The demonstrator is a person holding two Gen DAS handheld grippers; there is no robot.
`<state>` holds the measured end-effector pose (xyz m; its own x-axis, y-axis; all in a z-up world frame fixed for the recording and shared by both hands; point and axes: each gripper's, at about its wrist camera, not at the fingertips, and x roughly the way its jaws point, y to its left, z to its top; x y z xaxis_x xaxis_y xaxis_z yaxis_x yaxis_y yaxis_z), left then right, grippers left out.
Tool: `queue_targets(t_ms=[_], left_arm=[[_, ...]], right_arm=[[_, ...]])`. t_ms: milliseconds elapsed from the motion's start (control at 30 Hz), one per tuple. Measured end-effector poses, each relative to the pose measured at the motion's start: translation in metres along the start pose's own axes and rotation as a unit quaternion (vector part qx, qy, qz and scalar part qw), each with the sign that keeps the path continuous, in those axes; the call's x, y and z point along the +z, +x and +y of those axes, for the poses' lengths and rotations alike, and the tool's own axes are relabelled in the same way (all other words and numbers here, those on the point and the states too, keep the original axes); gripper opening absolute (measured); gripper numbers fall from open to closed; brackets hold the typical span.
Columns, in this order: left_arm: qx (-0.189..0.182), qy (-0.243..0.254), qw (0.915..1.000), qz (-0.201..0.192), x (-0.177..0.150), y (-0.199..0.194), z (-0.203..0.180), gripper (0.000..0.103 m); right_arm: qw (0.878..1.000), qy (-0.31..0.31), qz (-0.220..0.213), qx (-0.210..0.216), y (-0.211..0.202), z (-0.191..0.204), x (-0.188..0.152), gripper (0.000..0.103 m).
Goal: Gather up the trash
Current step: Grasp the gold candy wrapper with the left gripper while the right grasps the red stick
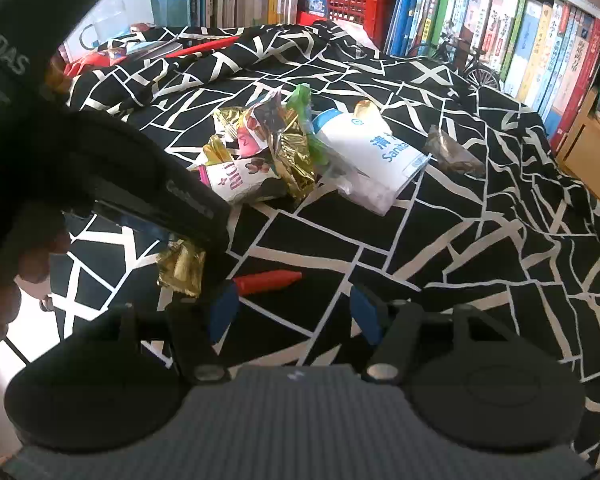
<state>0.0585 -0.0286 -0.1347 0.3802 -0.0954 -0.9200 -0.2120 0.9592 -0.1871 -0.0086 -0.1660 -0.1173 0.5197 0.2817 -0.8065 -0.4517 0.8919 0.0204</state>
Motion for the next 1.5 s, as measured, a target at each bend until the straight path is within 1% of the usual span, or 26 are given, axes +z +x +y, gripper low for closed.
queue_targets(t_ms=[33,133,333,500,667,733,800,867,1233,1500], left_arm=[[-0.004,0.000,1.0000,0.000,0.001,0.000,0.001,0.030],[-0.005,0.011,0.9999,-0.002,0.003,-0.001,-0.002,0.029],[-0.009,0.035,0.9993,-0.014,0.005,-0.006,-0.009,0.029],[-0.010,0.051,0.9985,-0.021,0.005,-0.010,-0.013,0.029],[-0.008,0.053,0.9985,-0.011,0.005,-0.007,-0.012,0.029],[-0.007,0.048,0.9988,-0.008,0.004,-0.007,-0.009,0.029],[-0.008,0.042,0.9991,-0.007,0.003,-0.008,-0.005,0.029],[-0.008,0.038,0.9992,-0.006,0.002,-0.008,-0.002,0.029],[-0.008,0.030,0.9995,-0.011,-0.008,-0.017,0.004,0.029],[-0.004,0.021,0.9996,-0.015,-0.020,-0.027,0.017,0.029]], right_arm=[[1.000,0.003,0.001,0.001,0.002,0.000,0.001,0.075],[1.000,0.010,0.003,0.008,0.007,-0.001,0.004,0.075],[1.000,0.015,0.008,0.023,0.015,0.002,0.007,0.075],[1.000,0.013,0.012,0.023,0.022,0.005,0.009,0.075],[0.999,0.010,0.023,0.028,0.029,0.005,0.009,0.075],[0.999,0.006,0.023,0.027,0.030,0.005,0.010,0.069],[0.999,0.003,0.023,0.026,0.030,0.005,0.010,0.057],[0.999,0.001,0.022,0.025,0.030,0.005,0.010,0.051],[0.999,0.000,0.024,0.025,0.025,0.009,0.008,0.050],[1.000,-0.007,0.025,0.017,0.017,0.017,0.001,0.050]])
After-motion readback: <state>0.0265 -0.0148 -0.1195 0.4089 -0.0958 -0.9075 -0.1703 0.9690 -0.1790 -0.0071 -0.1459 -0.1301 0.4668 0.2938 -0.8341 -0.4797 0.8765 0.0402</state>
